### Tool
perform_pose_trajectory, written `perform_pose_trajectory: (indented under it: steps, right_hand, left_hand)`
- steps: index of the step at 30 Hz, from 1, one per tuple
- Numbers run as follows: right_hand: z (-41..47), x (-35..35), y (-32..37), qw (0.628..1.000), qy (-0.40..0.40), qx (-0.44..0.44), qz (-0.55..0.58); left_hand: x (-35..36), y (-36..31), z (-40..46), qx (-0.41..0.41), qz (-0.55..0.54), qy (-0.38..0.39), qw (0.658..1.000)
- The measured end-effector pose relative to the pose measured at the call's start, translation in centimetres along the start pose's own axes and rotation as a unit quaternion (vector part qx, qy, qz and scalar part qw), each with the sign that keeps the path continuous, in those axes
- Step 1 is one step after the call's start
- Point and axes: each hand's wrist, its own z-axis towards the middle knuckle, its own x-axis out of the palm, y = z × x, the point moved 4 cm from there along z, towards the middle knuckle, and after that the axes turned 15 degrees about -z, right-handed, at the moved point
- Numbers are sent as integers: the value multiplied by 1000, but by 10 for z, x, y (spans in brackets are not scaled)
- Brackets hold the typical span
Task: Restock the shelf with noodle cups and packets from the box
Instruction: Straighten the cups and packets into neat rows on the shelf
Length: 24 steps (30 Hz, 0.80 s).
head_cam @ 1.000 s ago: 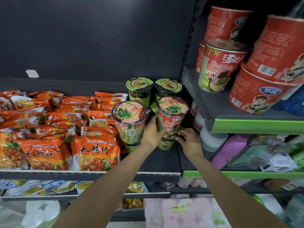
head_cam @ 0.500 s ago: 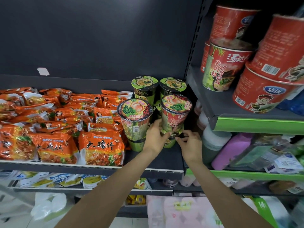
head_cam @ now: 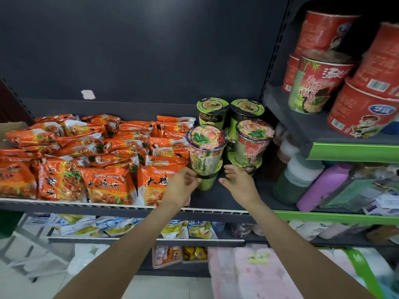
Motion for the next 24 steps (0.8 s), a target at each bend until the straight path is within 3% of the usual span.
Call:
perform_pose_trajectory:
  steps: [2,5,11,24]
  right_hand:
    - [5,9,7,999,13,-12,-48]
    - [12,20,13,995,25,-25,-95]
    - [18,34,15,993,18,-5,-121]
    - [51,37,13,978,-14,0,-210]
  left_hand:
    - [-14,-3,7,30,11,-33,999]
    - [-20,-7,22,59,76,0,995]
    - [-6,-5,52,41,90,80,992]
    - [4,-4,94,58,89,90,990]
